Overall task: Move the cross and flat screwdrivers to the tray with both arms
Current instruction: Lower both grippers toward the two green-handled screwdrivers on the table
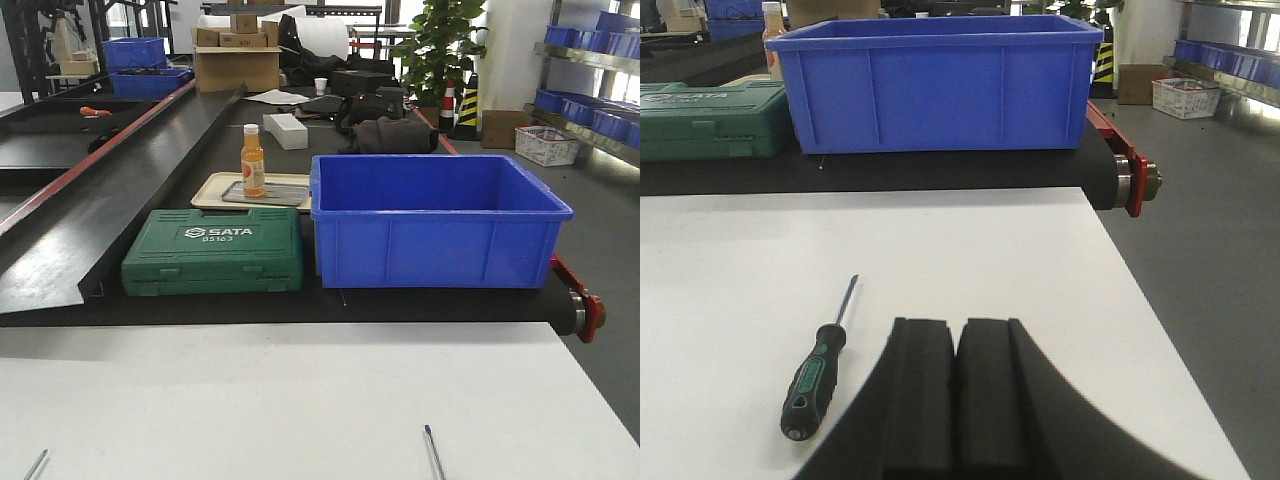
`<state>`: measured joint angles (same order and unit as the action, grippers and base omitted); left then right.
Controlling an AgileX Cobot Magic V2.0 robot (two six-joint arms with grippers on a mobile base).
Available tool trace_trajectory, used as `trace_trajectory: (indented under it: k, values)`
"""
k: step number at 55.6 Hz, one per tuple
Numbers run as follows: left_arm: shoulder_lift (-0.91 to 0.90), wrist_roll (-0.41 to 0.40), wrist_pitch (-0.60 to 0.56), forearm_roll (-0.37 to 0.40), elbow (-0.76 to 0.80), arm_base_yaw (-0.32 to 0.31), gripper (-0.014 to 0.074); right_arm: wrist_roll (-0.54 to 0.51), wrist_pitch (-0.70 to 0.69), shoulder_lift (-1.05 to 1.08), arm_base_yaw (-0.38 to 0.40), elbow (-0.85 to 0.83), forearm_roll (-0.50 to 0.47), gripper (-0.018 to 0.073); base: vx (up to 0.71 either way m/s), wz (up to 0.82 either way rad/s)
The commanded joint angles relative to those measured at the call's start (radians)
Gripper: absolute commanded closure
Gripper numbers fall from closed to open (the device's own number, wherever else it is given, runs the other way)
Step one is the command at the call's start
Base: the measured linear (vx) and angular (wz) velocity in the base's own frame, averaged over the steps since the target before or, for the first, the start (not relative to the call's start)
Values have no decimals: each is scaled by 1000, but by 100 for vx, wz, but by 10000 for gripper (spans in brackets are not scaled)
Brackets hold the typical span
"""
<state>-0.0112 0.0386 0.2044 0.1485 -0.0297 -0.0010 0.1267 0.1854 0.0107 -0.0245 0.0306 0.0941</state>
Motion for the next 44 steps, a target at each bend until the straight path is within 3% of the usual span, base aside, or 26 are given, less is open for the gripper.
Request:
trace_trajectory:
  k: [1, 44]
  values:
    - [-4, -10, -83, 5, 29, 0, 602, -5, -86, 6, 6, 7, 13, 567, 0, 0]
    - [-4, 5, -109, 4, 29, 0, 602, -5, -87, 6, 6, 7, 14, 567, 0, 0]
